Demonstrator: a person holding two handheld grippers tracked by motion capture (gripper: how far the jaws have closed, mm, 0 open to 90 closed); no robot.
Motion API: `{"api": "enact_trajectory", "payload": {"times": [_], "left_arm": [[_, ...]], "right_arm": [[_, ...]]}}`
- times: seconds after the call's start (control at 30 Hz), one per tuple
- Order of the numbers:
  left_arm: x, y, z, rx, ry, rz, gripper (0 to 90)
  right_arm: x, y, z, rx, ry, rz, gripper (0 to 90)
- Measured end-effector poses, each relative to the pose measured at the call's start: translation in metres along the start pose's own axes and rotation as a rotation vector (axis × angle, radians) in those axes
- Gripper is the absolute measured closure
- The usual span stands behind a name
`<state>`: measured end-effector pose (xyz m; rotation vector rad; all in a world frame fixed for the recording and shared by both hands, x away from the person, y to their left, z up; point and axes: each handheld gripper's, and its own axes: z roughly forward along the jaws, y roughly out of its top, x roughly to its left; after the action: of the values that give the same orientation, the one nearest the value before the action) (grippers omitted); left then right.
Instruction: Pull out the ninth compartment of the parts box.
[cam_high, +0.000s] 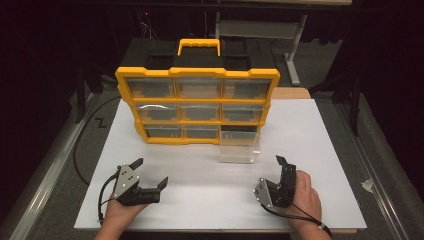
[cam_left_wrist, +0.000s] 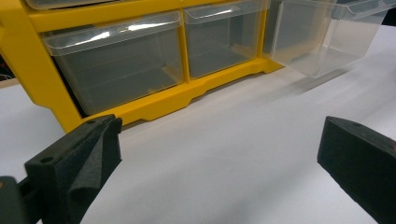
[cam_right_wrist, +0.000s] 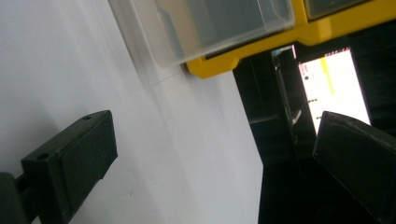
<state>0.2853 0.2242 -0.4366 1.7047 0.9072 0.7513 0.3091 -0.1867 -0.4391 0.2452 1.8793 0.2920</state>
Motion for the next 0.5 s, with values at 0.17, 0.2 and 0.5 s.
{"api": "enact_trajectory", "payload": {"times": [0.17,0.2,0.5], "left_arm": [[0.001,0.0,0.0,-0.003,0.003,-0.004,0.2],[0.001,0.0,0.0,-0.003,0.004,-0.005,0.2],[0.001,0.0,0.0,-0.003,0.006,-0.014,0.2]], "right_arm": [[-0.008,-0.008,0.002,-0.017,0.081,0.254,0.9],[-0.01,-0.01,0.003,-0.026,0.094,0.293,0.9],[-0.027,-0.024,0.003,-0.103,0.207,0.678,2.1]]}}
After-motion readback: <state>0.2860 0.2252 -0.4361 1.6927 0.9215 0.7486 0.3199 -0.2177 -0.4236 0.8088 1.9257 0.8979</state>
